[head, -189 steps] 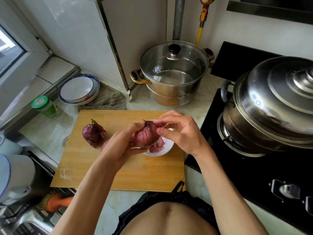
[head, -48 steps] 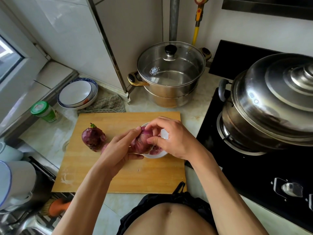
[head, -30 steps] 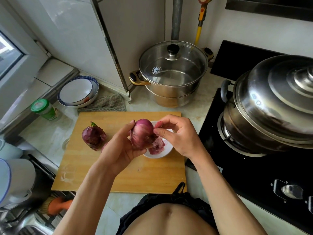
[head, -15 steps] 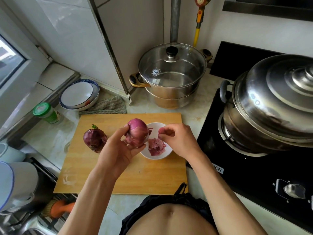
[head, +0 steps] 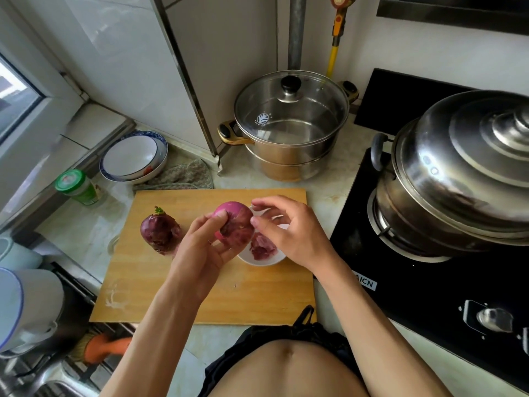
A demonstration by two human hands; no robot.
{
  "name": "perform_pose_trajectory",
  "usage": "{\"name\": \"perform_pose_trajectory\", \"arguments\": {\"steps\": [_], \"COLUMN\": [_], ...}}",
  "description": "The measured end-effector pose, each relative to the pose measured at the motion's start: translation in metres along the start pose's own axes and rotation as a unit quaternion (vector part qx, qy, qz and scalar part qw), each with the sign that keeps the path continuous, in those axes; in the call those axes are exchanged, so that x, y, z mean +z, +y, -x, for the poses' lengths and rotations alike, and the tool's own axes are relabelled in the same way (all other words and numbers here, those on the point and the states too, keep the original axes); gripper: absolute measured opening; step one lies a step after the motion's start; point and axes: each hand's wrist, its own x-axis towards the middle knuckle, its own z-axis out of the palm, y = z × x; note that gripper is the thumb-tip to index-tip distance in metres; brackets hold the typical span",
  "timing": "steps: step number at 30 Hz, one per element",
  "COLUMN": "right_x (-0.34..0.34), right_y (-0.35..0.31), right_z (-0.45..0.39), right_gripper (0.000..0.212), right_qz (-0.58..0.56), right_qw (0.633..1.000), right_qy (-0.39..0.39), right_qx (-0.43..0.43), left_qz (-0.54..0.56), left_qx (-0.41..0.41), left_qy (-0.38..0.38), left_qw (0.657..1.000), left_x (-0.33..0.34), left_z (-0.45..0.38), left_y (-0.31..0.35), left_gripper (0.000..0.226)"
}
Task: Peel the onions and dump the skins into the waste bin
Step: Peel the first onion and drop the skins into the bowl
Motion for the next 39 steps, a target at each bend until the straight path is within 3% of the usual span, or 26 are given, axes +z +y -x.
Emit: {"name": "perform_pose_trajectory", "arguments": {"steps": [4, 12, 22, 25, 31, 35, 39], "right_x": [0.001, -0.003, -0.009, -0.006, -0.009, -0.013, -0.010], "right_y": [-0.007, -0.009, -0.021, -0.023, -0.026, -0.024, -0.027], "right_z": [0.001, 0.001, 0.001, 0.001, 0.000, 0.001, 0.002], "right_gripper": [0.036, 0.028, 0.037, 0.035, 0.039, 0.043, 0.039], "right_qz": [-0.005, -0.032, 0.121, 0.141, 0.058, 0.023, 0.018], "right_qw": [0.999, 0.997, 0.975, 0.972, 0.989, 0.989, 0.986], "right_qy": [0.004, 0.031, 0.010, 0.011, 0.007, 0.020, 0.032], "right_qx": [-0.048, -0.064, -0.186, -0.186, -0.137, -0.143, -0.160], "left_qz": [-0.034, -0.036, -0.160, -0.158, -0.098, -0.051, -0.027], "left_qx": [-0.009, 0.013, 0.063, 0.044, 0.019, 0.036, 0.042], "left_qy": [-0.015, -0.071, -0.052, -0.047, -0.064, -0.136, -0.159], "left_qw": [0.999, 0.997, 0.984, 0.985, 0.993, 0.989, 0.986], "left_x": [0.005, 0.003, -0.001, 0.003, 0.007, -0.005, -0.007], "left_z": [0.002, 0.008, 0.005, 0.005, 0.007, 0.003, 0.005], "left_y": [0.003, 0.010, 0.011, 0.009, 0.004, 0.010, 0.008], "left_gripper": [0.067, 0.048, 0.062, 0.057, 0.041, 0.083, 0.095]}}
